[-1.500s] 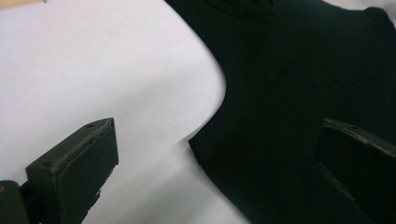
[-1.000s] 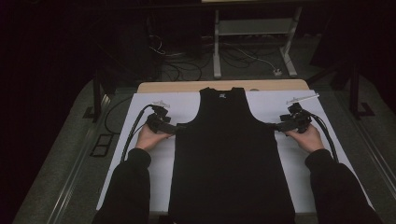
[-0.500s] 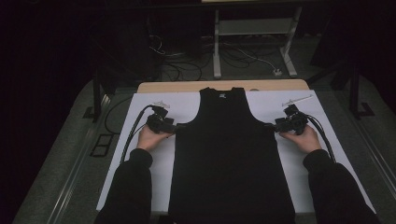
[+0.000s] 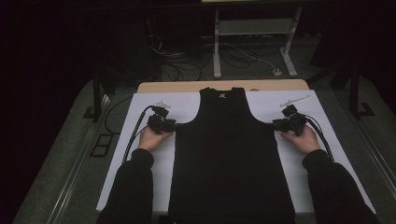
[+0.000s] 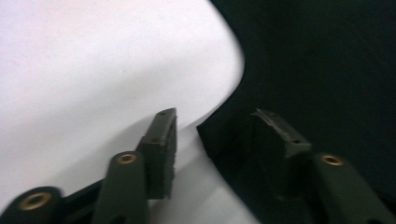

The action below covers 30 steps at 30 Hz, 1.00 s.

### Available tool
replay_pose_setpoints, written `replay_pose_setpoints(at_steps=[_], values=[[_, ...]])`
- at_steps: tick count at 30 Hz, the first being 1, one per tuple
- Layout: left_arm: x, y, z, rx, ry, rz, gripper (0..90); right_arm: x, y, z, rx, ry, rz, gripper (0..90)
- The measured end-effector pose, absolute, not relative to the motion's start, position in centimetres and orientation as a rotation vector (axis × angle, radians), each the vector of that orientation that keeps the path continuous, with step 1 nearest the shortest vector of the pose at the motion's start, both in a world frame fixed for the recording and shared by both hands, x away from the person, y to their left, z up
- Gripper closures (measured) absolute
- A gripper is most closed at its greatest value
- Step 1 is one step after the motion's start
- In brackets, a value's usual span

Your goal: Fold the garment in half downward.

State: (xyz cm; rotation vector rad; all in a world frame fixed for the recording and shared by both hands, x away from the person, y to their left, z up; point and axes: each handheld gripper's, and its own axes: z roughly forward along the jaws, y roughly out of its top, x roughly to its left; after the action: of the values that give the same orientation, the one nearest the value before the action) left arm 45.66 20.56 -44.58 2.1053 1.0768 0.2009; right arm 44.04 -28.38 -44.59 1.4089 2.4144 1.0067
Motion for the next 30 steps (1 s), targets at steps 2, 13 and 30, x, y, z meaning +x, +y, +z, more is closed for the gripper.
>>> replay_pose_setpoints(at_steps=[2, 13, 30], values=[[45.6, 20.7, -44.7, 2.091, 1.083, 0.198, 55.1, 44.0, -28.3, -44.6, 1.403, 2.413, 1.001, 61.1], [45.0, 20.0, -44.9, 2.112, 1.048, 0.238, 80.9, 44.0, -28.0, -44.6, 1.437, 2.401, 0.998, 80.1], [43.6, 20.4, -43.6, 2.043, 1.025, 0.237, 86.4, 42.7, -28.9, -43.3, 1.514, 2.361, 1.135, 82.7]])
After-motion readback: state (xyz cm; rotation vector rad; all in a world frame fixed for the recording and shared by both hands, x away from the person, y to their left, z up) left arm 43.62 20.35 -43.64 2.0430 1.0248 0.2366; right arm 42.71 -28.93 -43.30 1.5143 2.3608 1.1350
